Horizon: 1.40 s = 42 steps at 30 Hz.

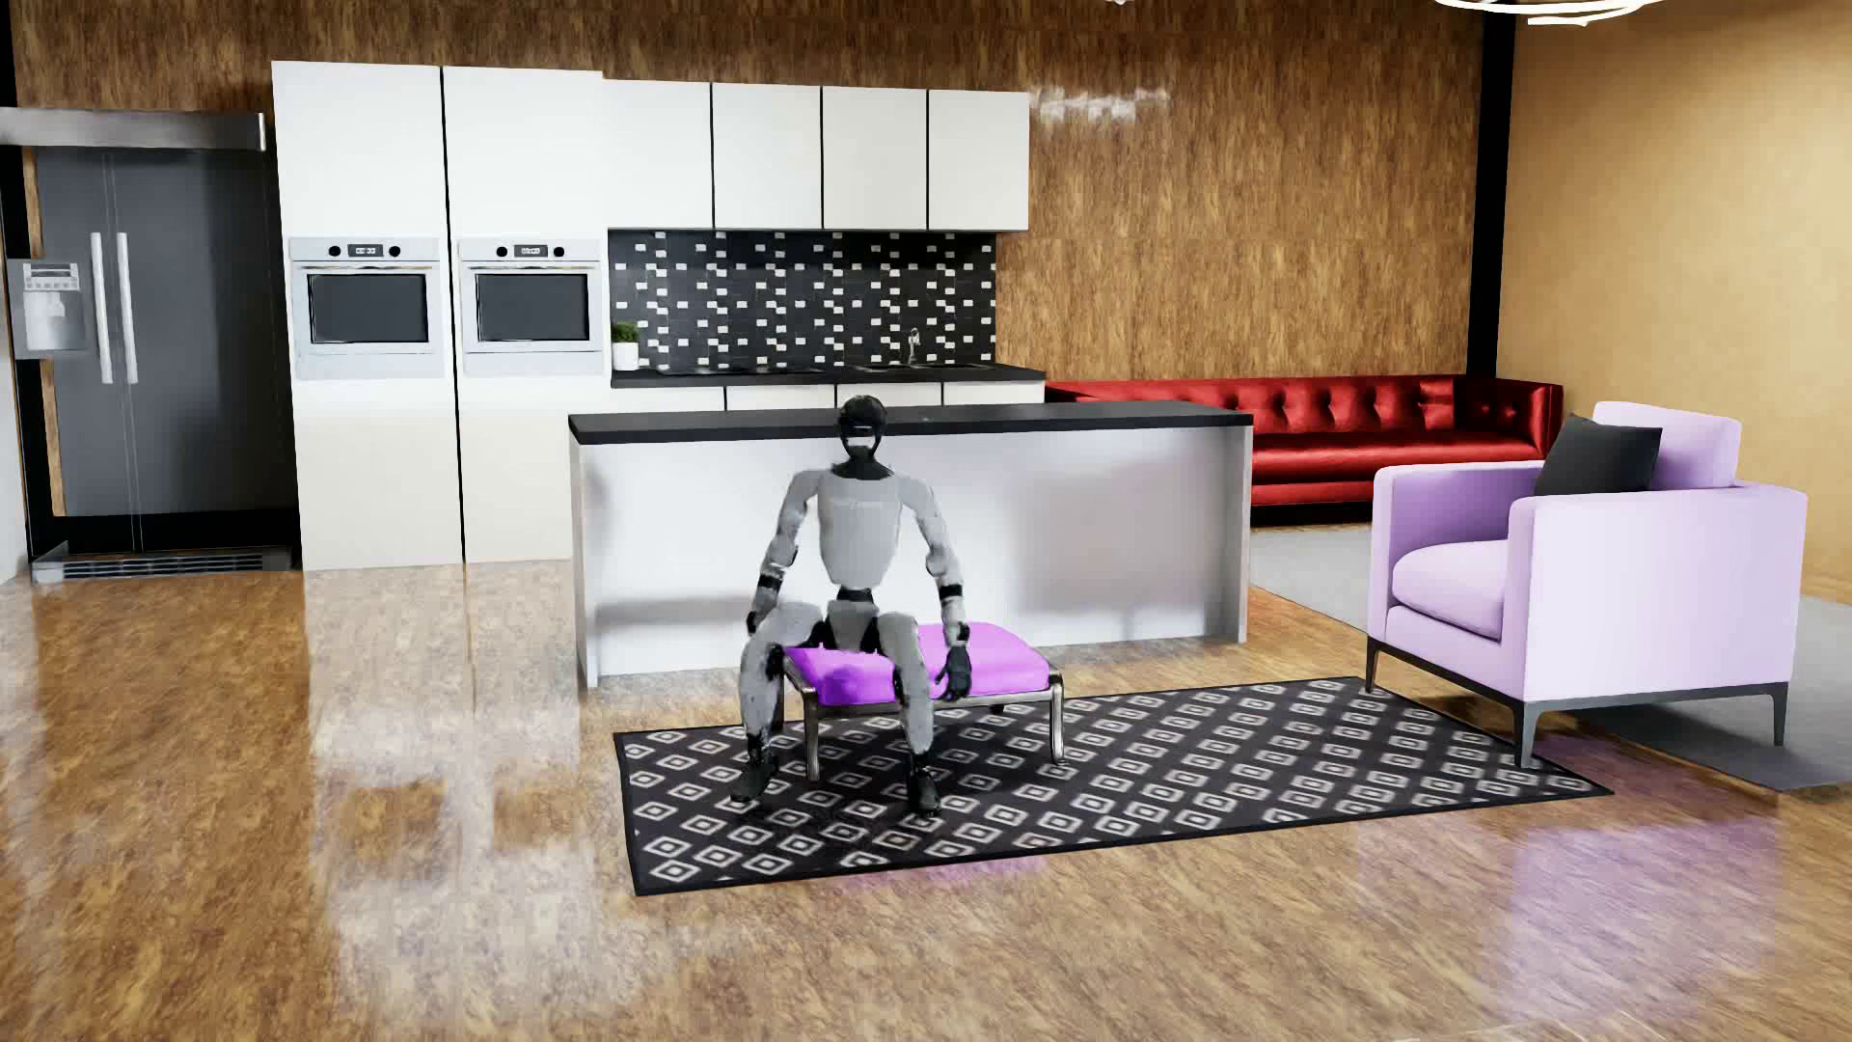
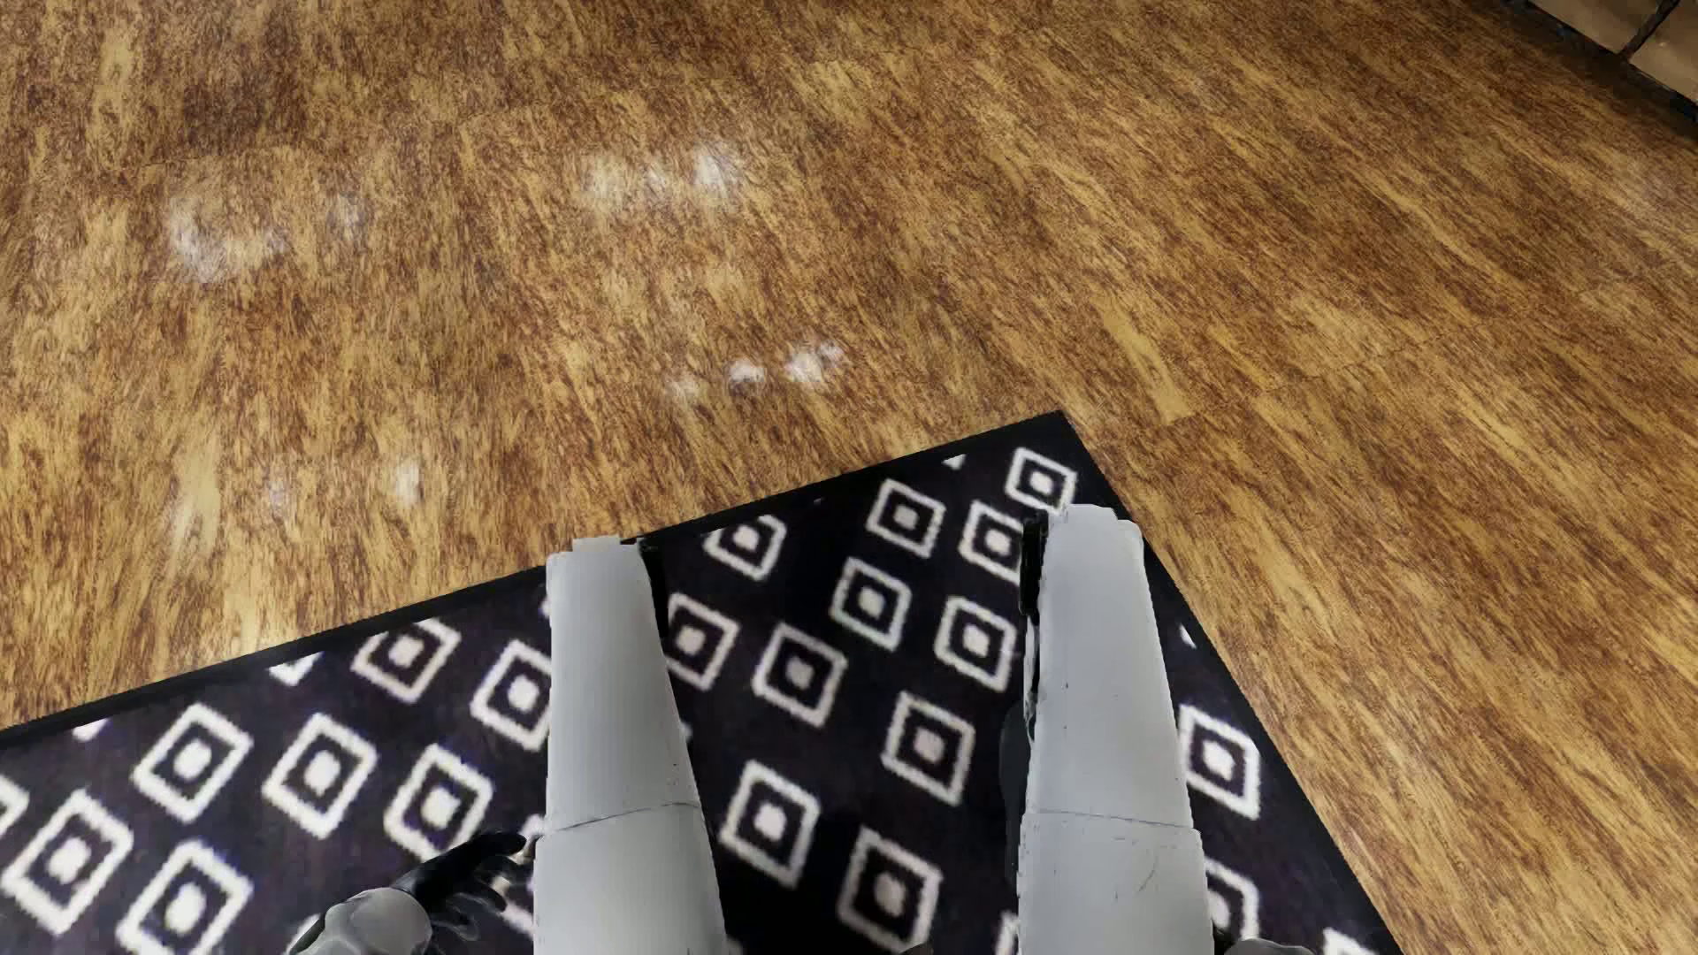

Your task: Stand up from the purple chair

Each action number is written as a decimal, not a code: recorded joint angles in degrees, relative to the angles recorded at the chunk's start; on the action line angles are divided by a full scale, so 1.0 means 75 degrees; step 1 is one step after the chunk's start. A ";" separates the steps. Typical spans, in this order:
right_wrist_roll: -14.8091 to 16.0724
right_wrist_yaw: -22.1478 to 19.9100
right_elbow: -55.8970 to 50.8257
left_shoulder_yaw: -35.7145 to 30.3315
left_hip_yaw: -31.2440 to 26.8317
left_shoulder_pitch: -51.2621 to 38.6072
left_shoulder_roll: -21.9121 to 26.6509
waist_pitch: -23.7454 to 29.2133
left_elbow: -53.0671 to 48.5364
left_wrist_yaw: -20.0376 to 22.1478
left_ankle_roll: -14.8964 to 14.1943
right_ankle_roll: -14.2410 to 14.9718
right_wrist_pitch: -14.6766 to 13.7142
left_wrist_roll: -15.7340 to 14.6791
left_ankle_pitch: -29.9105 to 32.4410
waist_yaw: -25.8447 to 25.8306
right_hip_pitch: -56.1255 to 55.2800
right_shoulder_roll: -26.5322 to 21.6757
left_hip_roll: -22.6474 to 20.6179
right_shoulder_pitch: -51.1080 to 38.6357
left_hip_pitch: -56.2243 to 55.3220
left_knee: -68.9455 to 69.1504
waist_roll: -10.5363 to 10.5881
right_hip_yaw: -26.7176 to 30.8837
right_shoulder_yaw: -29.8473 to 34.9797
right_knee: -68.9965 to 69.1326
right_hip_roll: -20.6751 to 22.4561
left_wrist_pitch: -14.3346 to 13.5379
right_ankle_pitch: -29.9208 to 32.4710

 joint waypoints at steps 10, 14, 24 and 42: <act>0.0552 -0.0101 -0.0596 0.0810 -0.0001 0.1845 -0.1022 -0.0377 -0.0393 -0.0499 0.0029 0.0021 -0.0095 0.0188 0.0085 -0.0003 0.0322 0.0333 -0.0091 0.1331 0.0272 -0.0070 -0.0017 0.0036 -0.0485 -0.0073 0.0029 -0.0353 0.0074; 0.0904 -0.0225 -0.0818 0.0564 -0.0018 0.1506 -0.0597 -0.0441 -0.0626 -0.0858 0.0065 -0.0024 -0.0064 0.0618 0.0135 0.0014 0.0319 -0.0087 -0.0184 0.1049 0.0265 -0.0079 -0.0035 0.0034 -0.0520 -0.0062 0.0049 -0.0488 0.0062; 0.2859 -0.2984 -0.6306 -0.0447 -0.0173 -0.0073 0.2005 -0.0302 -0.5027 0.1670 0.0129 0.0176 -0.0743 -0.0065 0.0474 0.0119 -0.0009 -0.2095 -0.0390 -0.0720 -0.0178 -0.0084 -0.0104 0.0060 -0.0137 -0.0050 -0.0067 -0.0637 0.0211; 0.2780 -0.3867 -1.0492 -0.7060 -0.0477 -0.7194 0.3979 0.1982 -0.8964 0.4723 -0.0361 0.0531 -0.2295 0.0413 -0.0257 0.0083 -0.3028 -0.5544 -0.0674 -0.6533 -0.3269 -0.0058 0.0173 0.0374 0.4758 0.0222 -0.0336 -0.2324 -0.0875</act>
